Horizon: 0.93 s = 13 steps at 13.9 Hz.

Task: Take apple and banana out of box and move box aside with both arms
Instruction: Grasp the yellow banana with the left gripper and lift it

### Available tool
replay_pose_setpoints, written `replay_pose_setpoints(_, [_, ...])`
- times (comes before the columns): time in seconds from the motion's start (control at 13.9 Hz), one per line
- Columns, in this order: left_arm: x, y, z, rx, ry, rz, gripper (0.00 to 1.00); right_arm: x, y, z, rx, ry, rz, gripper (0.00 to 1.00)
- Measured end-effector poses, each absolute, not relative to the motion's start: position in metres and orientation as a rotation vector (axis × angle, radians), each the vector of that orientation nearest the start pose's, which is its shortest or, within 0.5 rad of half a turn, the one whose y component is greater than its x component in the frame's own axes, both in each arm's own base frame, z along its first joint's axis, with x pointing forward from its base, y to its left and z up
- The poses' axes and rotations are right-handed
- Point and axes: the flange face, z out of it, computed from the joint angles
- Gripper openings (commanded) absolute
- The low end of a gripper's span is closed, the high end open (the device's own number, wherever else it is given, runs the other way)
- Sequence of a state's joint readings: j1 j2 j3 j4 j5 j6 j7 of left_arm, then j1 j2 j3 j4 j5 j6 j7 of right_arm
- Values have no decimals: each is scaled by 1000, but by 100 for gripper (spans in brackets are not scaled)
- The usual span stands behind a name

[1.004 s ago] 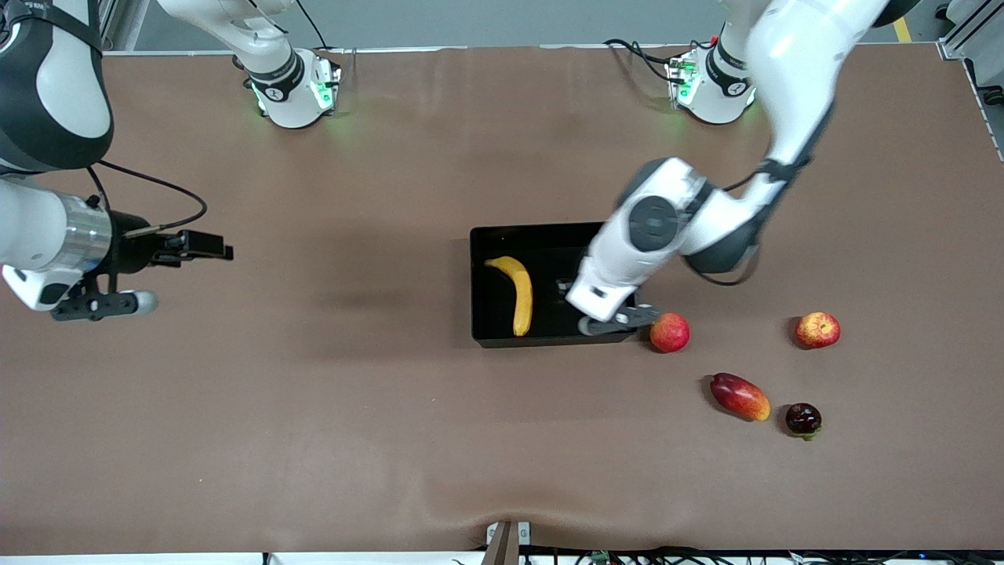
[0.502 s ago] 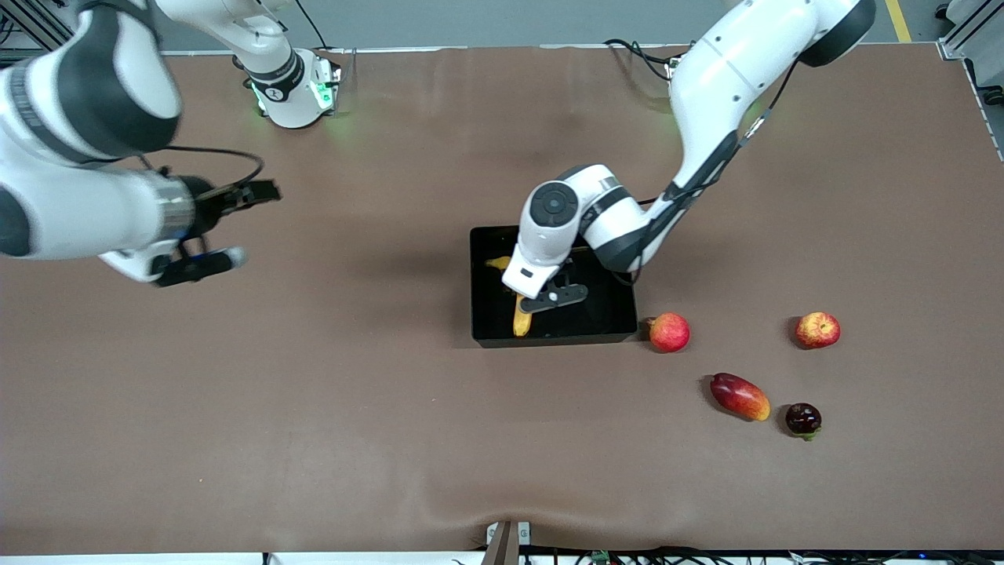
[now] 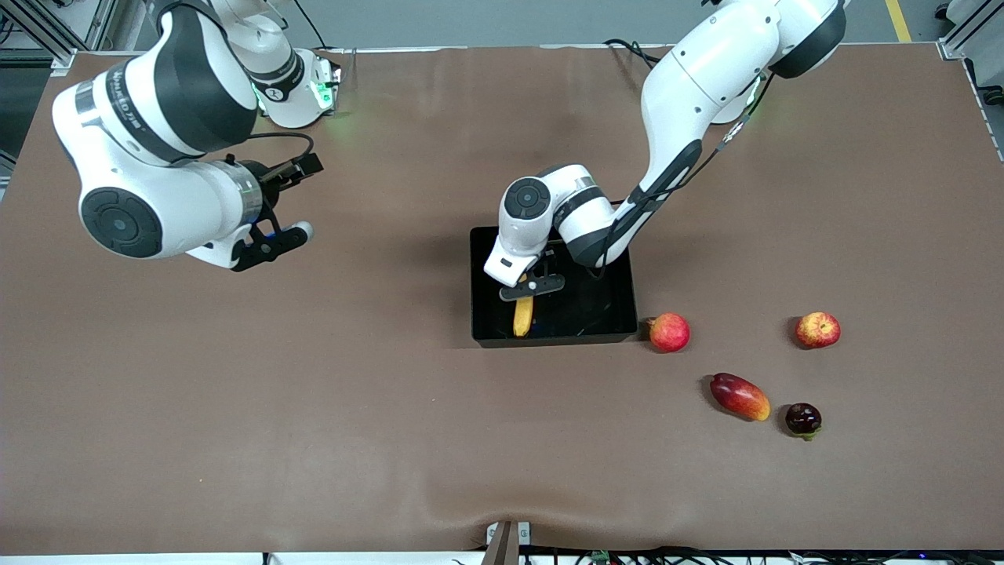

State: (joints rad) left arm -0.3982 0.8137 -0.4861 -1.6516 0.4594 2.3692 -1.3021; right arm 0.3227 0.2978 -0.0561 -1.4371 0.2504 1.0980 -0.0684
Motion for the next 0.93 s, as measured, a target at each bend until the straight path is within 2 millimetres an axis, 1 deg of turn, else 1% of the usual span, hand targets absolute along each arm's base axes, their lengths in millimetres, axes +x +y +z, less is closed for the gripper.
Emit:
replay_pose_setpoints(0.07, [466, -499, 177, -3155, -349, 14, 0, 541, 185, 494, -2759, -519, 968, 100])
replay_pose_setpoints(0.22, [468, -498, 177, -3155, -347, 4, 0, 541, 187, 489, -2750, -522, 990, 100])
replay_pose_setpoints(0.36, [471, -499, 182, -3161, -349, -10, 0, 543, 188, 479, -2743, -519, 1014, 100])
replay_pose_setpoints(0.5, [479, -499, 192, -3168, -349, -48, 0, 549, 182, 465, -2737, -495, 1040, 100])
replay_pose_setpoints(0.65, [490, -495, 215, -3167, -363, -100, 0, 555, 175, 454, -2730, -475, 1055, 100])
replay_pose_setpoints(0.72, [498, -491, 232, -3164, -375, -133, 0, 557, 173, 452, -2731, -467, 1050, 100])
replay_pose_setpoints(0.93, [524, -466, 297, -3140, -431, -249, 0, 570, 158, 452, -2748, -427, 986, 100])
